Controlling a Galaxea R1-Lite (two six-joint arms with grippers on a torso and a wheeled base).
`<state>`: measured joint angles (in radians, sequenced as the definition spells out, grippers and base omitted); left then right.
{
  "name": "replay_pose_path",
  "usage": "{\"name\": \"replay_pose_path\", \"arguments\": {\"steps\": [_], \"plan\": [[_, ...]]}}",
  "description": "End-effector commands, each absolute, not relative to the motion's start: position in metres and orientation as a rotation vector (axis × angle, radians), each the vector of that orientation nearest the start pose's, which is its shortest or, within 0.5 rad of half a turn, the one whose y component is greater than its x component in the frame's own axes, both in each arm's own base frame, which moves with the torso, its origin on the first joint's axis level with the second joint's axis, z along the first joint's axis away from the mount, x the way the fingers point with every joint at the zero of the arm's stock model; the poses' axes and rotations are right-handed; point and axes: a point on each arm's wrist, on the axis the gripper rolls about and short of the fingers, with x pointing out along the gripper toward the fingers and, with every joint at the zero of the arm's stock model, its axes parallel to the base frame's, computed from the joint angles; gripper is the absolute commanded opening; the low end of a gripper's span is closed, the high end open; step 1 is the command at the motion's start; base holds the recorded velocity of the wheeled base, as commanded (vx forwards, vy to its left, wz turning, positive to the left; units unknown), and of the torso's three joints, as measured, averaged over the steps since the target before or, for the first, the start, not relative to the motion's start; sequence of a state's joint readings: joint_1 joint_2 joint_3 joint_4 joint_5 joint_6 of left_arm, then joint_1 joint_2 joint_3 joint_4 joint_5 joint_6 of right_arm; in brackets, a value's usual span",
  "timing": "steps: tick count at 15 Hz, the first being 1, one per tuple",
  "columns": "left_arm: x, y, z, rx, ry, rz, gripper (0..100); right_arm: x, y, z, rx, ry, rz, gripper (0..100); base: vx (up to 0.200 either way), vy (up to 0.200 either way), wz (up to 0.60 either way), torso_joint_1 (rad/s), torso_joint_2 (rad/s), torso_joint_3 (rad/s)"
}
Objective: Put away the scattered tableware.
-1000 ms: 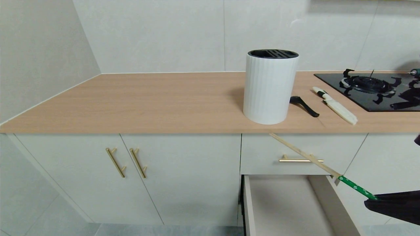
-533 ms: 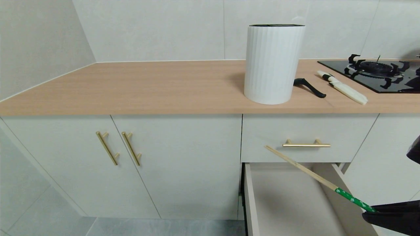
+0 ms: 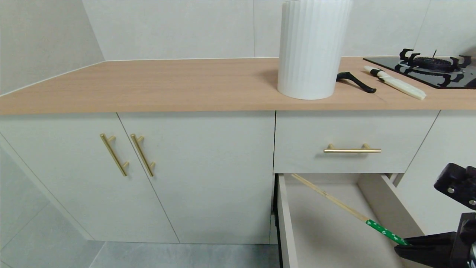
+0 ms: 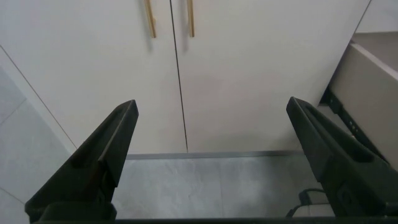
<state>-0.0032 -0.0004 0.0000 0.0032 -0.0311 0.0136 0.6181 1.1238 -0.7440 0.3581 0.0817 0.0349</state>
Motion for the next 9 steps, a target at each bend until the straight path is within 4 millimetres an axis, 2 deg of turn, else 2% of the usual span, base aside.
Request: {"name": "replay_pose_path", "arguments": {"steps": [1, 4, 6, 7, 9], "plan": [[-0.023, -0.001, 0.075, 0.014, 0.003, -0.034, 100, 0.115, 0.084, 0.201, -0.175, 0.764, 0.651, 0, 0.0, 0.0, 0.0, 0.0, 0.0, 0.0], [-0.023, -0.001, 0.075, 0.014, 0.003, -0.034, 100, 0.126, 0.091, 0.191, -0.19, 0.828, 0.639, 0, 0.0, 0.0, 0.0, 0.0, 0.0, 0.0], [-0.023, -0.001, 0.075, 0.014, 0.003, -0.034, 100, 0.144, 0.1, 0.174, -0.205, 0.926, 0.598, 0, 0.0, 0.0, 0.0, 0.0, 0.0, 0.0], [-0.023, -0.001, 0.075, 0.014, 0.003, -0.034, 100, 0.149, 0.101, 0.171, -0.204, 0.942, 0.584, 0, 0.0, 0.0, 0.0, 0.0, 0.0, 0.0], [-0.023, -0.001, 0.075, 0.014, 0.003, -0.035, 100, 0.172, 0.097, 0.162, -0.177, 1.004, 0.503, 0, 0.0, 0.0, 0.0, 0.0, 0.0, 0.0]]}}
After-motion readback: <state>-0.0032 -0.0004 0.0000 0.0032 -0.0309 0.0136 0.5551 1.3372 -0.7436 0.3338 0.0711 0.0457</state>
